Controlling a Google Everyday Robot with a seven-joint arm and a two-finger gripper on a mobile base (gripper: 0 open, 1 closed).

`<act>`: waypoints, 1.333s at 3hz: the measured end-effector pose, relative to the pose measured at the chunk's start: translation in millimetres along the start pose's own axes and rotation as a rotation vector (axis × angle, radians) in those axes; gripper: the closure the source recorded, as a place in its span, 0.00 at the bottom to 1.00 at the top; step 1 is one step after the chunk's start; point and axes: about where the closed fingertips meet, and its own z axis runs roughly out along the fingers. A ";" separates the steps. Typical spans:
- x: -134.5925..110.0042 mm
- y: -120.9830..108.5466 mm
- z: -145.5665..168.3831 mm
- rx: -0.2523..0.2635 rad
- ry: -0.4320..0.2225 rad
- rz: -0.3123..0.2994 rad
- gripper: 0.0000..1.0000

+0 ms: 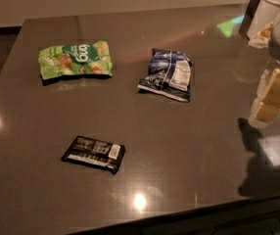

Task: Pick rxbar chocolate

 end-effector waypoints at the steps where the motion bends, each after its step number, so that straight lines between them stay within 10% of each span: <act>1: -1.2 -0.4 -0.8 0.002 -0.003 -0.001 0.00; 4: -103.0 18.5 21.0 -0.034 -0.167 -0.135 0.00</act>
Offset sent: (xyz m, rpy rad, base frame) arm 0.0092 0.0570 -0.0047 0.1064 -0.0217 0.0985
